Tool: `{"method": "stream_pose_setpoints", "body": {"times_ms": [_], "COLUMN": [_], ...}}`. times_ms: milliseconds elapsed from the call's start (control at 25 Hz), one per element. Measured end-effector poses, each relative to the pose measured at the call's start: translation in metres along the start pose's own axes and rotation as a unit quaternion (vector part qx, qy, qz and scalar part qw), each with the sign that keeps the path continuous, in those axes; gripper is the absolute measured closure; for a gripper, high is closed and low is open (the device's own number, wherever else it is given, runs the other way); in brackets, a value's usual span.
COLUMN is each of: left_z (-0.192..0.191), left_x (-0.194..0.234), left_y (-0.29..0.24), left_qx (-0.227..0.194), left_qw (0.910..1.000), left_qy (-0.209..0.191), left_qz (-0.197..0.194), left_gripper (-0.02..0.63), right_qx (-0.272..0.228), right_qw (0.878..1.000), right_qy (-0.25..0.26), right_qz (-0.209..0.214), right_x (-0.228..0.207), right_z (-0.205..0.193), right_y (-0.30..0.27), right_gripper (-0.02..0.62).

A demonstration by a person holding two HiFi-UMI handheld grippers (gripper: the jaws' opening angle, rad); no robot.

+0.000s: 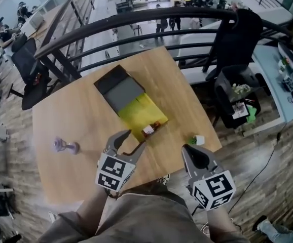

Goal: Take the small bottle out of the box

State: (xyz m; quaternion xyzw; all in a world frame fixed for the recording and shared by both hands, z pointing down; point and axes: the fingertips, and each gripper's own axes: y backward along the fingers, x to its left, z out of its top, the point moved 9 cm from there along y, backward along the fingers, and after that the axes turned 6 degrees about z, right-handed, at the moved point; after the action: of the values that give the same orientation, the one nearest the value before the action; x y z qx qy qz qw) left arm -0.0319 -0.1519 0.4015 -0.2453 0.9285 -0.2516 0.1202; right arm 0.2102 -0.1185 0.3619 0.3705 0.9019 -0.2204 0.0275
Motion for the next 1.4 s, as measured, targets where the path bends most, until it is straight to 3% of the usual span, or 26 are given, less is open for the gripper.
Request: {"method": "stream_pose_setpoints", "body": {"times_ms": [280,440,640,920,1400], "left_z": [-0.005,-0.014,-0.034,-0.061,-0.100], "left_x": [0.014,0.019,0.025,0.027,0.022], "left_y": [-0.021,-0.050,-0.092,-0.151,-0.207], "left_qx": [0.016,0.039,0.068,0.128,0.209], "left_qw": [0.9998,0.9988,0.9967,0.9884,0.9713], "left_qy": [-0.009,-0.021,-0.002,-0.007,-0.005], "left_qz": [0.004,-0.020,-0.044,-0.080,-0.114], "left_gripper": [0.371,0.371,0.377,0.377,0.396], "right_qx": [-0.004,0.002,0.018,0.043,0.072], "right_qw": [1.000,1.000,1.000,0.998,0.996], "right_qy": [-0.003,-0.004,-0.017,-0.037,-0.050], "right_qz": [0.007,-0.002,-0.008,-0.011,-0.006], "right_x": [0.000,-0.006,-0.012,-0.020,-0.036], "right_z": [-0.007,-0.007,-0.019,-0.036,-0.052], "right_y": [-0.016,-0.019,-0.028,-0.040,-0.060], "right_gripper": [0.577,0.577,0.577,0.577,0.577]}}
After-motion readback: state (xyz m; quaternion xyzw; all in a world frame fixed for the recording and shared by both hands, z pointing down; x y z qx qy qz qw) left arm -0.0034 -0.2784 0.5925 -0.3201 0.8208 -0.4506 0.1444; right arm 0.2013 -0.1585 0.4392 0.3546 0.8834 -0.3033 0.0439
